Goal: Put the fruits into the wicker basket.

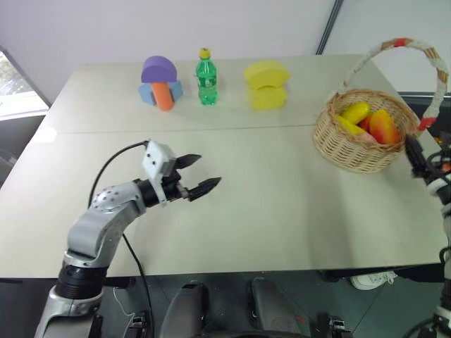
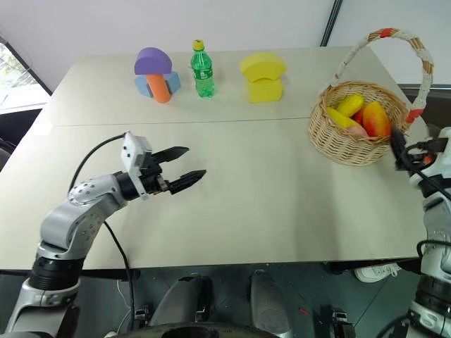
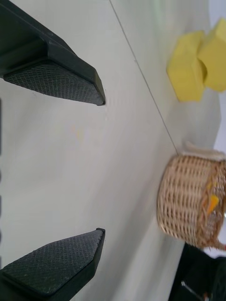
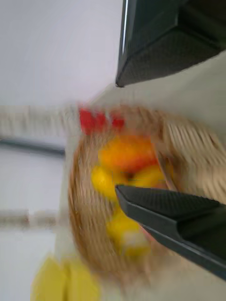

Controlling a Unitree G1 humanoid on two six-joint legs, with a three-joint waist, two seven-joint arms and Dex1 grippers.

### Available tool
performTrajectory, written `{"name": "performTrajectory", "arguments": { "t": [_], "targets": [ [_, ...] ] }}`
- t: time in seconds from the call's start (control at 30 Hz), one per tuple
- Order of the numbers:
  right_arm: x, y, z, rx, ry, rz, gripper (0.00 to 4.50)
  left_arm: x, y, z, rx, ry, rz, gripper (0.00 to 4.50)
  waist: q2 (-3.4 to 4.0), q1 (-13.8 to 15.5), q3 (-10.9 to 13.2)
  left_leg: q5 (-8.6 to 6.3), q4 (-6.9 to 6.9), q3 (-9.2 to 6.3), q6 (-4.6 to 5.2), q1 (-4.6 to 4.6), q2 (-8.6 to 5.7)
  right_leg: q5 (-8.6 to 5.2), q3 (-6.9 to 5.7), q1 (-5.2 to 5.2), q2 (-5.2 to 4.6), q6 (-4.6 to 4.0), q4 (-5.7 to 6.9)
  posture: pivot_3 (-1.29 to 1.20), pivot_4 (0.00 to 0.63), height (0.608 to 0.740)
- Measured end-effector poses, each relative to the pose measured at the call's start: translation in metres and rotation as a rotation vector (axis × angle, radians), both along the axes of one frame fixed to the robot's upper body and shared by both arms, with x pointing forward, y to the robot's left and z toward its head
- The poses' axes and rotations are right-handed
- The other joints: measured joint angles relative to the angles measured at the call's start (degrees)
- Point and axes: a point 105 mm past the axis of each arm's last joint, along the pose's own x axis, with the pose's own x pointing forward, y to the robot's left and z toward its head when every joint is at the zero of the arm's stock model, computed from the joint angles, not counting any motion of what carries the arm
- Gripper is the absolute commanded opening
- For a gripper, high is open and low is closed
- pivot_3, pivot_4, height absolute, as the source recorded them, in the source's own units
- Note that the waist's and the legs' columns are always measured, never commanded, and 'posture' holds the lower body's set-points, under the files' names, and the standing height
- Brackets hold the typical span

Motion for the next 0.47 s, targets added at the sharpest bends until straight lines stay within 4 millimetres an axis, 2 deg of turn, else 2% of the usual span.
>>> {"name": "performTrajectory", "arguments": {
  "t": [0.13,0.23,0.37,0.47],
  "targets": [
    [-0.004,0.054,-0.021,-0.031,0.109,0.272,3.43,0.003,0.028,-0.013,0.016,0.029,0.095,4.50,0.00,0.2,0.0,0.00,0.00,0.00,0.00,0.03,0.01,0.00,0.00,0.05,-0.03,0.00,-0.01,0.00,0.150,0.740],
    [-0.007,0.088,-0.040,-0.035,0.191,0.433,3.43,0.003,0.035,-0.024,0.036,0.052,0.131,4.50,-0.02,0.5,0.0,0.00,0.01,-0.02,-0.01,0.00,-0.02,0.00,-0.01,0.03,-0.09,0.00,-0.03,0.00,0.150,0.740],
    [-0.002,0.104,-0.053,-0.052,0.236,0.496,3.43,0.001,0.045,-0.030,0.035,0.059,0.182,4.50,-0.03,0.6,0.0,0.00,0.00,-0.06,-0.01,-0.05,-0.06,0.00,-0.02,0.02,-0.16,0.00,-0.09,0.00,0.150,0.740],
    [0.006,0.105,-0.062,-0.051,0.256,0.501,3.43,-0.003,0.051,-0.040,0.042,0.084,0.218,4.50,-0.03,0.5,0.0,-0.01,-0.01,-0.09,-0.02,-0.07,-0.05,0.00,-0.02,0.01,-0.16,0.00,-0.10,0.00,0.150,0.740]
  ]
}}
